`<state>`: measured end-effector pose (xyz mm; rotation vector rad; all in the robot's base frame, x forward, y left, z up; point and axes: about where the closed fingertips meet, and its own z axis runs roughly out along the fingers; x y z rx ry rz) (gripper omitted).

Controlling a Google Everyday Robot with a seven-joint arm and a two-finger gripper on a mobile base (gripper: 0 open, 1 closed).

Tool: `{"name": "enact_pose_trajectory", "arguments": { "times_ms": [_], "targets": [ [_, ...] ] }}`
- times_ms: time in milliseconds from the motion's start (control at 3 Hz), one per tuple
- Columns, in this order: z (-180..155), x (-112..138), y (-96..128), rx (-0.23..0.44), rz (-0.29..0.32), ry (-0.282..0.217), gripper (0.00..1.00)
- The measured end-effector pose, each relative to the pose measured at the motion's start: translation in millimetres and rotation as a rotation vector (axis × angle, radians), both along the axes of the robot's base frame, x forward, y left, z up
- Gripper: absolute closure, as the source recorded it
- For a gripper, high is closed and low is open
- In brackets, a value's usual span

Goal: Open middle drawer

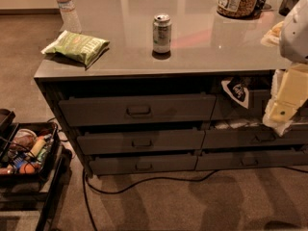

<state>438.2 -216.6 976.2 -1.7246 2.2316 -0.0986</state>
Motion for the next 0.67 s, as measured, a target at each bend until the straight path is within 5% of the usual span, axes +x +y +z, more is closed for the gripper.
{"name": "enact_pose_trajectory", "arguments": {
  "times_ms": [667],
  "targets": [
    [0.2,0.6,1.8,0.017,0.005,-0.017,0.00]
  ]
}}
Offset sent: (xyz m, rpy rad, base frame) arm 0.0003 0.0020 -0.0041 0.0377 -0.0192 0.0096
